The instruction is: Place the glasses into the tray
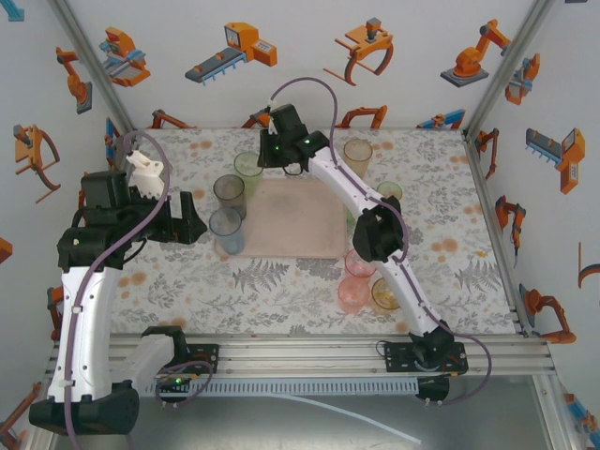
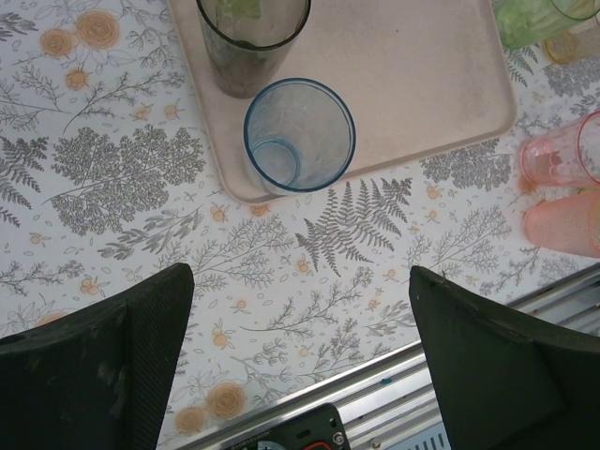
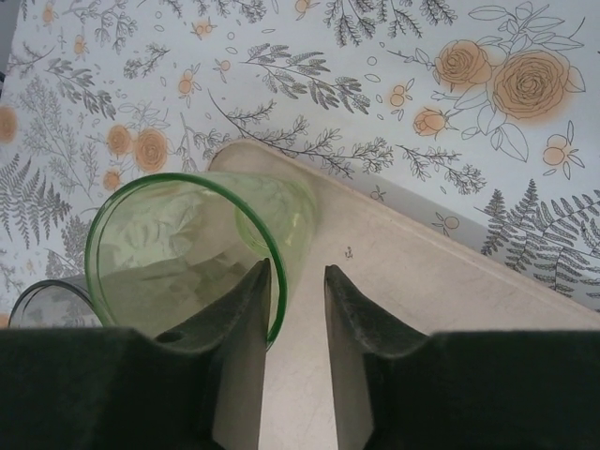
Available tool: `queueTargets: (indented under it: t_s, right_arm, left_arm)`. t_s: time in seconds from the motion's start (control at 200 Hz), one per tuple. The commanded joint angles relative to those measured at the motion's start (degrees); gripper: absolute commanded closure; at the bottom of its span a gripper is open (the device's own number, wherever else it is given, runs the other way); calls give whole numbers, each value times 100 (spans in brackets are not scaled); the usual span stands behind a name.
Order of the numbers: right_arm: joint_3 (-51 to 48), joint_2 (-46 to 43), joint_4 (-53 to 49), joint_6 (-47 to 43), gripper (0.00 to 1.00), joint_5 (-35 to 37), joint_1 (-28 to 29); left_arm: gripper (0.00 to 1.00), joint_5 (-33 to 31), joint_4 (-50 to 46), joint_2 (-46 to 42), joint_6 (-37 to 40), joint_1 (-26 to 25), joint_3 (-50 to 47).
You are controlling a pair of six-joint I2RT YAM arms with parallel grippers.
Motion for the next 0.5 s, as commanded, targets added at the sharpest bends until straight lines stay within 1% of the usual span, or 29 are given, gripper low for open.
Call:
queueTargets:
  t_s: [0.0,0.085,0.25,0.496]
  right_arm:
    - [269,58,175,54,65,-104,-8]
    - [269,57,256,75,61,-179,-8]
    - [271,57,343,117,57,-206,-8]
    - [276,59,681,303,54,-469,-3]
  left_arm:
    - [12,176,83,9,-117,59,45]
    - [12,185,87,3,-119,77,36]
    - [12,201,103,-3,-130,90,28]
    - [12,210,116,-10,-136,112,32]
